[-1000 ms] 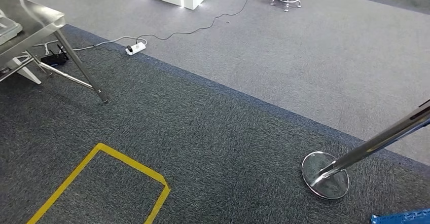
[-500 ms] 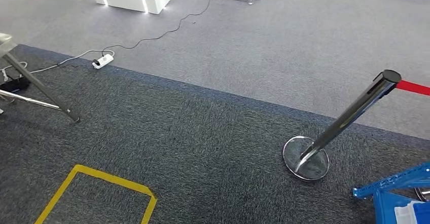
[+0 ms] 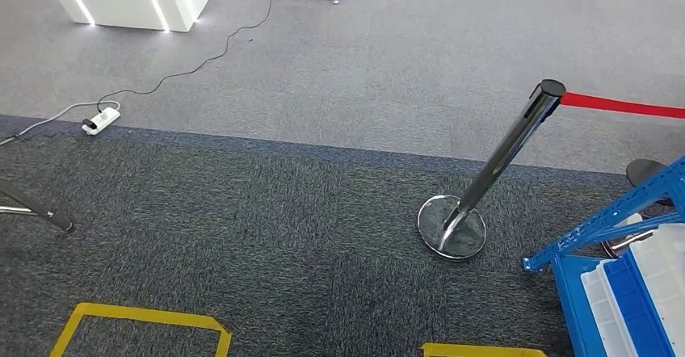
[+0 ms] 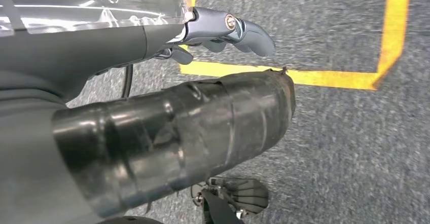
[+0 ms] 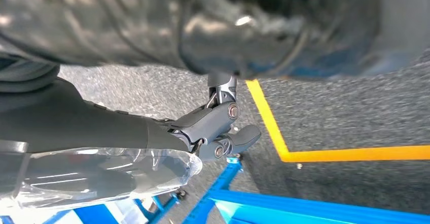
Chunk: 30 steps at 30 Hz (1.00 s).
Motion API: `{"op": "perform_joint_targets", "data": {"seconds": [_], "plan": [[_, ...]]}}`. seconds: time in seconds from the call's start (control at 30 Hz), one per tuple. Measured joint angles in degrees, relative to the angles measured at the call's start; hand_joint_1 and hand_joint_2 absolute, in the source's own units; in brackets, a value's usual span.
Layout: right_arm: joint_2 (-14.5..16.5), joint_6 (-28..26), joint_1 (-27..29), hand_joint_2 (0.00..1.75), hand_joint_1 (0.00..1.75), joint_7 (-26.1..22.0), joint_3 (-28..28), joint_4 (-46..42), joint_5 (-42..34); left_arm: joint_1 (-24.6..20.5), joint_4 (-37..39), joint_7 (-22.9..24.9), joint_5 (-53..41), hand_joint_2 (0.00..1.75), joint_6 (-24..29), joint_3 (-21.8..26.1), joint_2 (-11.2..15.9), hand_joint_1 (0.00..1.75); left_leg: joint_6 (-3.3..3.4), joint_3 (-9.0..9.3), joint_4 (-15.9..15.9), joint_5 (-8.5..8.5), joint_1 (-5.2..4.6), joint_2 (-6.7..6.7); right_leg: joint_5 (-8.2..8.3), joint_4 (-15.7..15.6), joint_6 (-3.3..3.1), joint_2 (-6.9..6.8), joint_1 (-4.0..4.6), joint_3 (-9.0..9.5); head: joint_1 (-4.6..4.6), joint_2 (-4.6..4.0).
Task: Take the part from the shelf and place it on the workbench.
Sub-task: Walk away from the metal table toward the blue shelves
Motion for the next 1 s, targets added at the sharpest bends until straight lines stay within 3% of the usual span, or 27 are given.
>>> {"op": "perform_joint_targets", "data": {"seconds": [0.07,0.1,0.17,0.2,0.27,0.3,0.37,0.4,0.43,0.47,0.53,0.6,0.67,0.7,0.77,0.83,0.9,0.93,1.0], "plan": [[0.0,0.0,-0.1,0.00,0.00,0.0,0.0,0.0,0.0,-0.1,0.0,0.0,0.0,0.00,0.0,0.0,0.0,0.00,-0.75,0.34,0.1,-0.54,-0.22,1.04,1.97,-6.1,-0.50,-1.88,0.32,3.20,-0.04,0.00],[0.0,0.0,-0.1,0.00,0.00,0.0,0.0,0.0,0.0,-0.1,0.0,0.0,0.0,0.00,0.0,0.0,0.0,0.00,-1.13,0.51,0.2,-0.73,-0.34,1.49,1.96,-7.1,-0.84,-2.25,0.57,3.61,-0.06,0.00],[0.0,0.0,-0.1,0.00,0.00,0.0,0.0,0.0,0.0,-0.3,0.0,0.0,0.0,0.00,0.0,0.0,0.0,0.00,-1.79,0.88,0.1,-0.97,-0.30,2.42,2.06,-7.1,-1.56,-1.00,0.77,3.52,-0.08,0.01],[0.0,0.0,-0.1,0.00,0.00,0.0,-0.1,0.0,0.0,-0.4,0.0,0.0,0.0,0.00,0.0,0.0,0.0,0.00,-2.09,1.00,0.4,-1.39,-0.16,2.02,2.18,-7.4,-1.95,-0.40,0.71,3.61,-0.08,0.01],[0.0,0.1,-0.1,0.00,0.00,0.0,-0.1,0.0,0.0,-0.4,0.0,0.0,0.0,0.00,0.0,0.0,0.0,0.00,-2.49,-0.27,3.8,-3.87,0.15,-0.50,2.49,-7.9,-2.76,0.78,0.49,3.85,-0.15,0.01],[0.0,0.2,-0.2,0.00,0.00,0.0,-0.1,0.0,0.0,-0.4,0.0,0.0,0.0,0.00,0.0,0.0,0.0,0.00,-2.58,-1.79,7.2,-5.81,0.26,-2.21,2.54,-7.9,-3.02,1.37,0.55,3.85,-0.17,0.01],[0.0,0.6,-0.2,0.00,0.00,0.0,-0.1,0.0,0.0,-0.2,0.0,0.0,0.0,0.00,0.0,0.0,0.0,0.00,-2.59,-5.58,14.7,-8.78,0.29,-3.64,2.53,-7.9,-3.28,2.82,0.81,3.76,-0.19,0.01],[0.0,0.8,-0.2,0.00,0.00,0.0,-0.1,0.0,0.0,-0.1,0.0,0.1,0.0,0.00,0.0,0.0,0.0,0.00,-2.50,-6.69,16.5,-8.72,0.27,-3.81,2.51,-7.8,-3.35,3.66,0.96,3.76,-0.19,0.01],[0.0,0.9,-0.2,0.00,0.00,0.0,-0.1,0.0,0.0,-0.1,0.0,0.1,0.0,0.00,0.0,0.0,0.0,0.00,-2.30,-6.81,16.0,-7.41,0.24,-3.94,2.46,-7.6,-3.37,4.57,1.07,3.78,-0.19,0.01],[0.0,0.9,-0.2,0.00,0.00,0.0,-0.1,0.0,0.0,0.0,0.0,0.1,0.0,0.00,0.0,0.0,0.0,0.00,-2.02,-5.95,13.4,-5.15,0.20,-4.25,2.39,-7.4,-3.38,5.45,1.14,3.81,-0.19,0.01],[0.0,1.0,-0.2,0.00,0.00,0.0,-0.1,0.0,0.0,0.0,0.0,0.1,0.0,0.00,0.0,0.0,0.1,0.00,-1.39,-3.16,5.8,-0.96,0.13,-6.58,2.22,-7.0,-3.23,7.00,1.19,3.74,-0.17,0.00],[0.0,1.0,-0.3,0.00,0.00,0.0,-0.1,0.0,0.0,-0.1,0.0,0.1,-0.2,0.00,0.0,0.0,0.2,0.00,-1.10,-1.71,1.8,0.30,0.00,-8.57,2.26,-6.8,-2.70,8.24,1.07,3.37,-0.17,0.01],[0.0,1.0,-0.1,0.00,0.00,0.0,-0.1,0.0,0.0,-0.3,0.0,0.2,-0.7,0.00,0.0,0.0,0.2,0.00,-0.89,-1.43,1.3,0.38,-0.10,-8.09,2.55,-7.0,-1.92,9.44,0.89,3.03,-0.18,0.01],[0.0,1.1,0.1,0.00,0.00,0.0,-0.1,0.0,0.0,-0.4,0.0,0.2,-0.9,0.00,0.0,0.0,0.2,0.00,-0.64,-1.21,0.9,0.65,-0.03,-7.42,2.48,-6.9,-1.60,9.30,0.90,2.92,-0.17,0.01],[0.0,1.4,0.2,0.00,0.00,0.1,-0.1,0.0,0.1,-0.3,0.0,0.1,-1.2,0.00,0.0,0.0,0.1,0.00,0.06,-0.78,-0.2,1.27,0.16,-5.88,0.73,-4.3,-1.13,6.76,1.11,1.68,-0.07,0.01],[0.0,2.0,0.1,0.00,0.00,0.1,-0.1,0.0,0.3,-0.1,0.0,-0.2,-1.3,0.00,0.0,-0.1,0.0,0.00,0.46,-0.69,-0.5,1.41,0.05,-4.25,-2.92,2.3,-0.87,3.47,1.05,-1.58,0.02,0.01],[0.0,2.4,0.2,0.00,0.00,0.2,-0.1,0.0,0.6,0.1,0.0,-0.4,-1.2,0.00,0.0,-0.1,0.0,0.00,0.48,-0.72,-0.5,1.24,-0.04,-2.54,-4.81,7.9,-0.52,2.41,0.68,-4.32,0.02,0.00],[0.0,2.6,0.2,0.00,0.00,0.3,-0.1,0.0,0.8,0.1,0.0,-0.4,-1.2,0.00,0.0,-0.1,-0.1,0.00,0.40,-0.67,-0.5,1.12,-0.02,-1.73,-4.14,7.8,-0.31,2.12,0.45,-4.20,0.02,0.00],[0.0,2.9,0.4,0.00,0.00,0.6,-0.1,0.0,1.1,0.1,0.0,-0.5,-1.1,0.00,0.0,-0.1,-0.2,0.00,0.05,-0.39,-0.3,0.77,0.05,-0.39,-0.52,1.4,-0.01,0.86,0.04,-0.62,0.02,0.01]]}}
